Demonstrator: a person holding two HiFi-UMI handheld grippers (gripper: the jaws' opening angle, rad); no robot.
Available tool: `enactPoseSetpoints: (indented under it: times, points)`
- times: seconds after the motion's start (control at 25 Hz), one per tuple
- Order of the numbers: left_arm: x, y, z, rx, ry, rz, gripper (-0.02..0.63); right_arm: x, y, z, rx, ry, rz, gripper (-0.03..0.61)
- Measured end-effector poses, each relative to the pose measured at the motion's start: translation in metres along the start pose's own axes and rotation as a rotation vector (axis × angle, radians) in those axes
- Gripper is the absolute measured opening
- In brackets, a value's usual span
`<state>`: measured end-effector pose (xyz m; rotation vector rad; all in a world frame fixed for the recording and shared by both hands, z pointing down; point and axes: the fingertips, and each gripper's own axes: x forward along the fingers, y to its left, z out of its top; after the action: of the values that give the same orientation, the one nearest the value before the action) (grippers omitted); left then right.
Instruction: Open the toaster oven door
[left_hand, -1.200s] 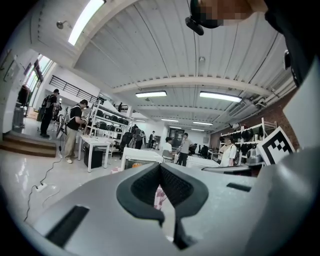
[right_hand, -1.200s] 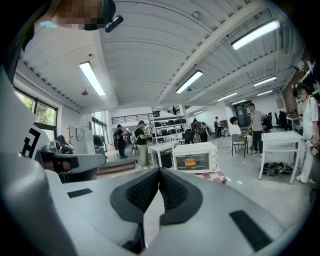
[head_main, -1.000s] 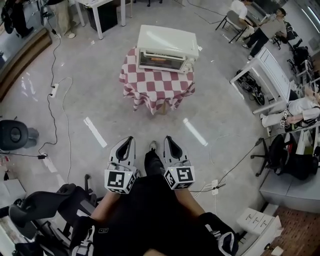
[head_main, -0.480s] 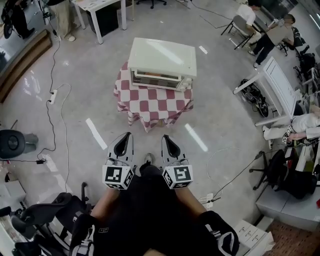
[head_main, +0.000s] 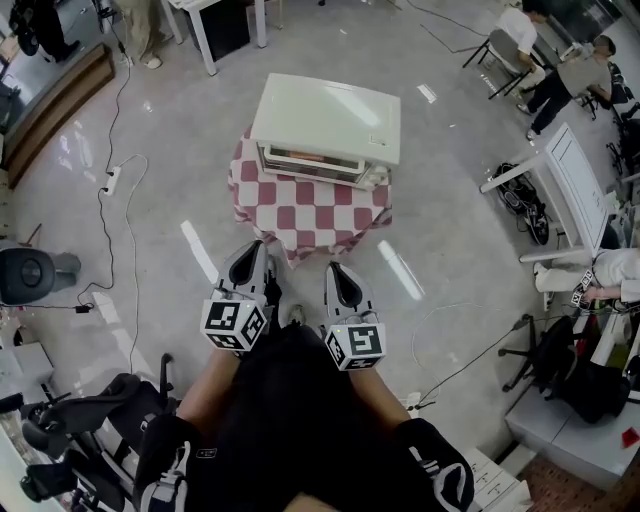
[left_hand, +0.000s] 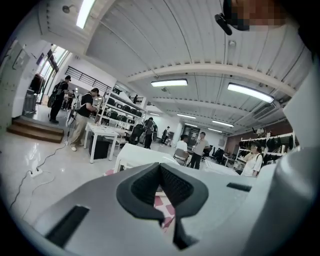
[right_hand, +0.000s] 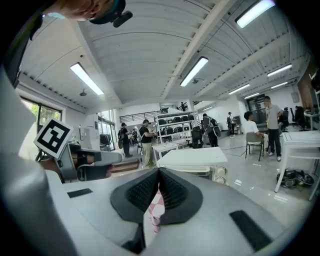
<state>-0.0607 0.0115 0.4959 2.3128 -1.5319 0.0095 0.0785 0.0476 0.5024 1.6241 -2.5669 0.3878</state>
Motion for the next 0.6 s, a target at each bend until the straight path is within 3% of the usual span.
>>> enactPoseSetpoints:
  times: [0.4,0.52,0.6]
  points:
    - [0.111,0.045,-0.017,-0.217,0.084,-0.002,0.015,0.047,-0.045,0.011,0.0,0.006,-0.057,0.024]
    - [0.148,0.062,-0.032,-0.335,0.152,-0.022,0.127,0.062,-0.055,0.016,-0.001,0.011,-0.078,0.024]
    - [0.17,0.076,-0.044,-0.411,0.195,-0.017,0.167,0.073,-0.058,0.019,0.001,0.012,-0.089,0.024]
